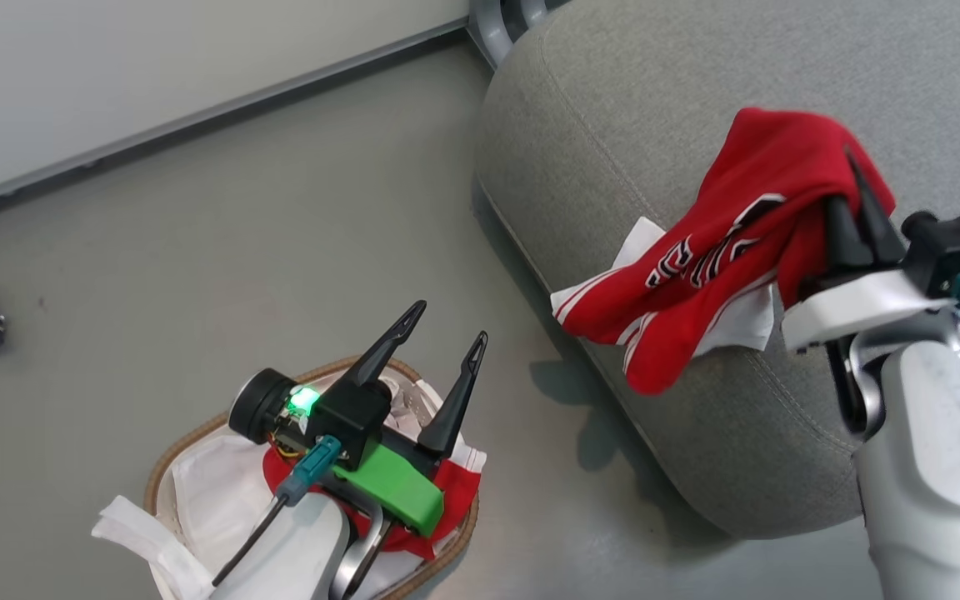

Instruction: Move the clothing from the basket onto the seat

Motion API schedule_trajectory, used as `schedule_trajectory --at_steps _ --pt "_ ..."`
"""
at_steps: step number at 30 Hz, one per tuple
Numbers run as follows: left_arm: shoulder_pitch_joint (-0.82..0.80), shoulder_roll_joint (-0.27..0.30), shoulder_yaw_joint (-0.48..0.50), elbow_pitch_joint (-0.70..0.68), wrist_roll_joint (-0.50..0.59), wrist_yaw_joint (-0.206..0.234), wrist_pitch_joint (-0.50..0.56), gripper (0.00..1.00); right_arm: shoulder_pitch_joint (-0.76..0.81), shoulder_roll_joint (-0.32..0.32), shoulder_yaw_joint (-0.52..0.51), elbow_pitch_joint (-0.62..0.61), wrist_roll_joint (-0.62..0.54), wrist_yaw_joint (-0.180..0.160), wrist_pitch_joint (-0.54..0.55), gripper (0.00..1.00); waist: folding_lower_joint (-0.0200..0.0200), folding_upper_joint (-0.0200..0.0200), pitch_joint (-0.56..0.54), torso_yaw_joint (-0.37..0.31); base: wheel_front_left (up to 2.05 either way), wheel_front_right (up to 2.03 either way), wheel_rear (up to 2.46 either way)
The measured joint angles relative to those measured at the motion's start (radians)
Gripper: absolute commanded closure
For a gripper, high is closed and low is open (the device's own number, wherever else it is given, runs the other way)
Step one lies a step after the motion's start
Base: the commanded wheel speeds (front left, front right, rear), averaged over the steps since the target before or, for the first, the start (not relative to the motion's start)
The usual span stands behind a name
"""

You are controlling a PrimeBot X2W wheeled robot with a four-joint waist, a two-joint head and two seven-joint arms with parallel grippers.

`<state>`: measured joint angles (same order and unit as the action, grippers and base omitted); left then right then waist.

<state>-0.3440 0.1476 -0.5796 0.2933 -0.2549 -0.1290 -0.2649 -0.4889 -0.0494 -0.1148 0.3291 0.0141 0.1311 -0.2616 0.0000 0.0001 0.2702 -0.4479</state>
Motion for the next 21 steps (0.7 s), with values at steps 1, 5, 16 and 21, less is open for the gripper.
schedule_trajectory --at_steps 1,5,16,21 --pt "-0.004 0.003 -0.003 -0.001 0.000 0.000 0.000 0.00 -0.015 0.001 -0.014 -0.001 -0.010 0.000 0.000 1.00 0.0000 0.0000 0.010 0.000 0.00 0.00 0.00" --pt "-0.027 0.017 -0.009 -0.008 0.002 0.000 0.000 0.00 -0.107 0.000 -0.091 -0.013 -0.053 0.000 0.000 1.00 0.0000 0.0000 0.048 0.012 0.00 0.00 0.00" --pt "-0.115 0.039 -0.060 -0.041 0.011 0.000 0.000 0.00 -0.454 -0.064 -0.374 -0.069 -0.257 0.000 0.000 1.00 0.0001 0.0000 0.158 0.104 0.00 0.00 0.00" --pt "-0.153 0.043 -0.096 -0.058 0.018 0.000 0.000 0.00 -0.551 -0.180 -0.483 -0.045 -0.301 0.000 0.000 1.00 0.0001 0.0000 0.212 0.168 0.00 0.00 0.00"
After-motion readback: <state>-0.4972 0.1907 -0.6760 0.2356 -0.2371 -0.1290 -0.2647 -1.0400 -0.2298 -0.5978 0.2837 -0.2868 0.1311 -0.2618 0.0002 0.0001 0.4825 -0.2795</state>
